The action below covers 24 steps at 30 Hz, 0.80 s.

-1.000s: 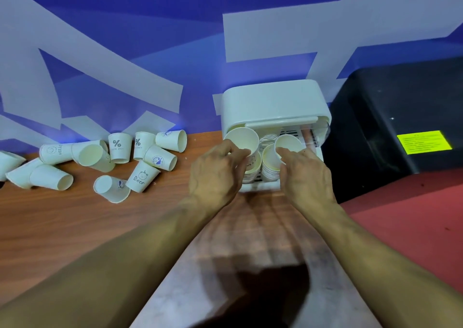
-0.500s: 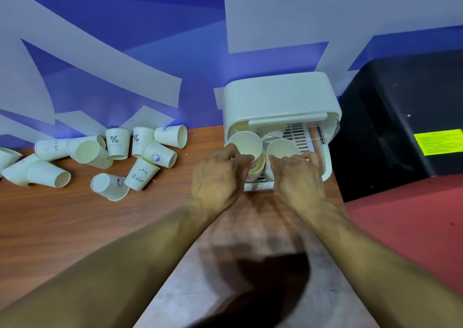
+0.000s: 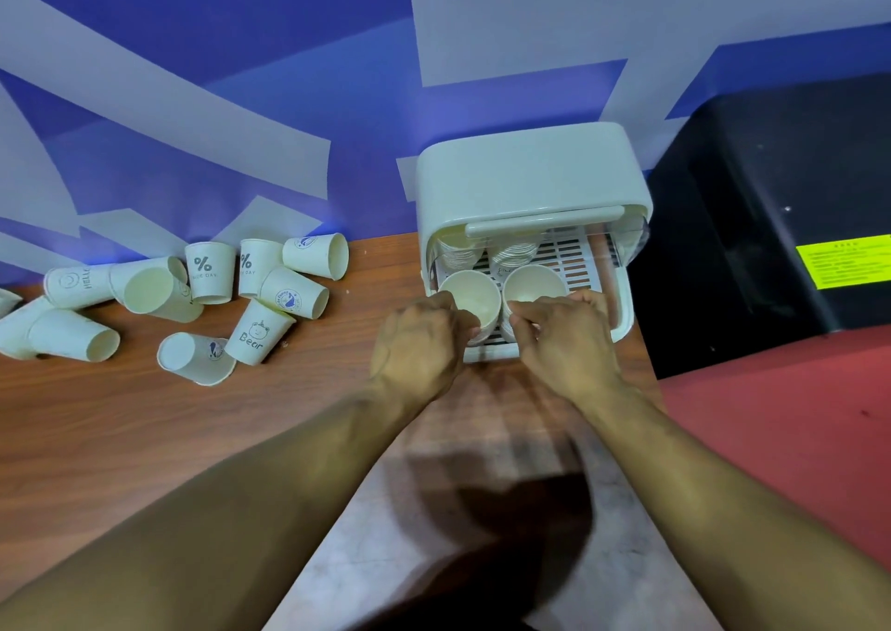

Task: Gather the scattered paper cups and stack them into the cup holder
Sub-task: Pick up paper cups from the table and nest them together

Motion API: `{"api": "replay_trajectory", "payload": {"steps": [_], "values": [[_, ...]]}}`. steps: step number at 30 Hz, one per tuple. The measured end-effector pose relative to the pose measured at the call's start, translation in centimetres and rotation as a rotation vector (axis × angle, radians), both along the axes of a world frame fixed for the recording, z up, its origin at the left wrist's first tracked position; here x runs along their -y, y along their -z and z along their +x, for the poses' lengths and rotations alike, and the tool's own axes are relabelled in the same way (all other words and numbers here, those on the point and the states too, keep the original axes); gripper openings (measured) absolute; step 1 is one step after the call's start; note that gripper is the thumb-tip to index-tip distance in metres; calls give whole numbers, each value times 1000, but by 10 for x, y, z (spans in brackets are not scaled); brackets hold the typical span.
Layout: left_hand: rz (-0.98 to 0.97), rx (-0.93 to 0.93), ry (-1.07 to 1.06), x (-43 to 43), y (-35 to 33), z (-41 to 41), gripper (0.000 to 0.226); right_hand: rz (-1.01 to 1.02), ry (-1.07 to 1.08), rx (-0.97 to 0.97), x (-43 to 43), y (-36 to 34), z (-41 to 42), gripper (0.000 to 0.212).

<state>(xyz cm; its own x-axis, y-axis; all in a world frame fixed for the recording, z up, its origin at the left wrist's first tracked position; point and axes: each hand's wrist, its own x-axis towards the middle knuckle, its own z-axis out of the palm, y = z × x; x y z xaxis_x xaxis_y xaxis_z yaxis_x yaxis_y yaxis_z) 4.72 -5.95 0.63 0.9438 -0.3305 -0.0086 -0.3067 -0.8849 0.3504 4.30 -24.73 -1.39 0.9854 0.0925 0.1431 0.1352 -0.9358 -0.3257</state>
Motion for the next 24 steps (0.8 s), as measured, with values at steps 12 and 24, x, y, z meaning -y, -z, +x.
{"api": "replay_trajectory", "payload": {"steps": [12,24], "values": [[-181,-147,-195,-12,-33,-6,29,75,-17,56,-36,-41,-12,20],[-209,-265,-392,-149,-66,-98,34,116,-345,-65,-162,-98,-58,26]]}}
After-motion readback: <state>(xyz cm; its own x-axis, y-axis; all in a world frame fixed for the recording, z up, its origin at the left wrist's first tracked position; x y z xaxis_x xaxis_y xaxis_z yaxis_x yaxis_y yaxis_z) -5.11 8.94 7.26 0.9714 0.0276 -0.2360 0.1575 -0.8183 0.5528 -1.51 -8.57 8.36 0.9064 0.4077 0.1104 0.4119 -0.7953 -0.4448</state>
